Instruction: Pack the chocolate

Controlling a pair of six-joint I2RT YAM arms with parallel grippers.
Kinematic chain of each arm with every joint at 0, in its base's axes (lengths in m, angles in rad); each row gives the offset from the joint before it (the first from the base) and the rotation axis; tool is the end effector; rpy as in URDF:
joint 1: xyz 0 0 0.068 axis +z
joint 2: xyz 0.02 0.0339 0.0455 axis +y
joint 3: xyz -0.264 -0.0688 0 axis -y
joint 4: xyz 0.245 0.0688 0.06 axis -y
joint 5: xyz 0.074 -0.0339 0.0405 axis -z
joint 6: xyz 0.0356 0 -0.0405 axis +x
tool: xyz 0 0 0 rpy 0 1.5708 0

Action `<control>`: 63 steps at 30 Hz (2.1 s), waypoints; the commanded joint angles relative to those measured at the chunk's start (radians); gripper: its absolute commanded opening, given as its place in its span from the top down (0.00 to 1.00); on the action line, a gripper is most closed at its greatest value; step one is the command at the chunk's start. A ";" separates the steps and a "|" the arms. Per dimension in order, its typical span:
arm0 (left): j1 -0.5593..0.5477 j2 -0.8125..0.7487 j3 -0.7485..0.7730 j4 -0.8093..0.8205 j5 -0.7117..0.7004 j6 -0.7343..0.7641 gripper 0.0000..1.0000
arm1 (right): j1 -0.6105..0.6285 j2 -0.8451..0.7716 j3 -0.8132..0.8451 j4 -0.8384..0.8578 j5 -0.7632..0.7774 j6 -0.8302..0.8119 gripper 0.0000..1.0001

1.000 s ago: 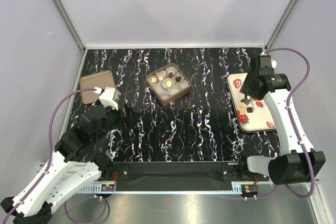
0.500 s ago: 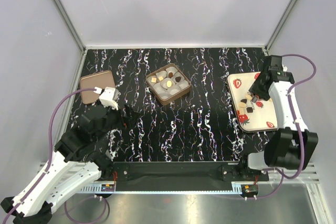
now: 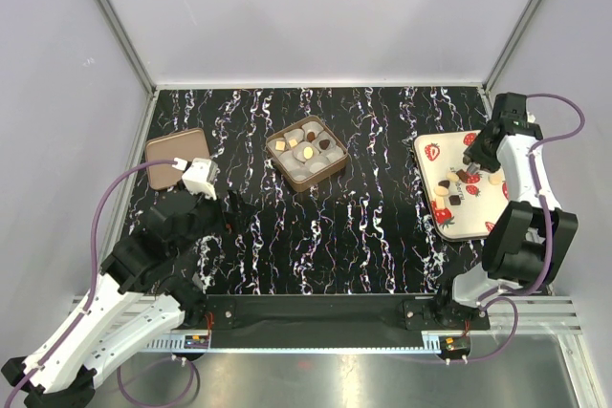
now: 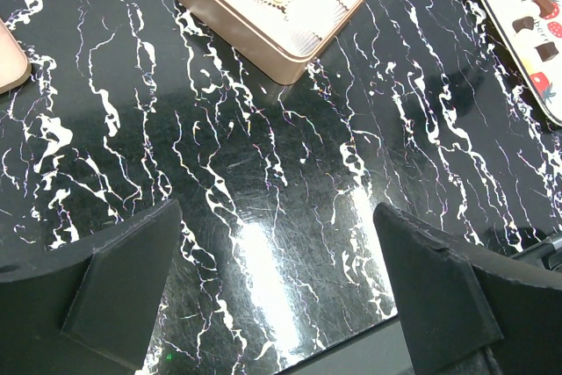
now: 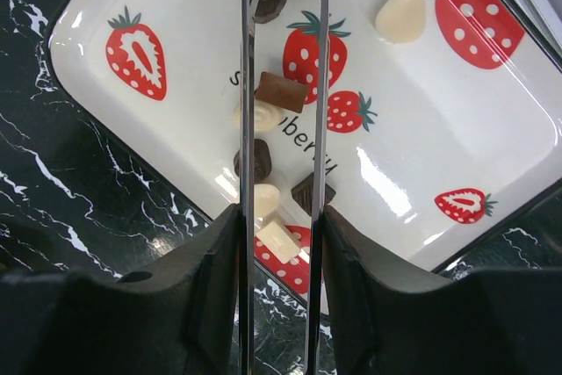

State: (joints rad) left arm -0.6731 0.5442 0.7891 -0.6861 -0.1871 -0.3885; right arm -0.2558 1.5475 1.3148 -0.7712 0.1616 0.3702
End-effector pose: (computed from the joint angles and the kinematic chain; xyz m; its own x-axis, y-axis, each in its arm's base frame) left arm 0.0947 -0.0670 0.3213 -0.4912 -0.0844 -0.8669 0.3187 0.9089 -0.2690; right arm 0.3127 -0.0877 0.2872 -0.6402 0.5365 -0.5497 0.6060 0.7926 0.0678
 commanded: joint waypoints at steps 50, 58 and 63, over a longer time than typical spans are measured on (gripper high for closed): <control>0.001 0.003 -0.004 0.046 0.003 0.013 0.01 | 0.219 -0.058 0.149 -0.003 -0.100 -0.007 0.73; 0.001 0.002 -0.004 0.045 -0.005 0.011 0.01 | 0.601 0.014 0.216 0.024 -0.088 0.075 0.73; 0.001 0.000 -0.004 0.046 -0.009 0.011 0.01 | 0.817 0.097 0.262 0.061 -0.079 0.110 0.73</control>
State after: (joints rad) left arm -0.6731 0.5449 0.7891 -0.6861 -0.1875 -0.3885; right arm 0.4702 1.6047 1.5173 -0.7574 0.0666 0.4397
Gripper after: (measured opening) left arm 0.988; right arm 0.335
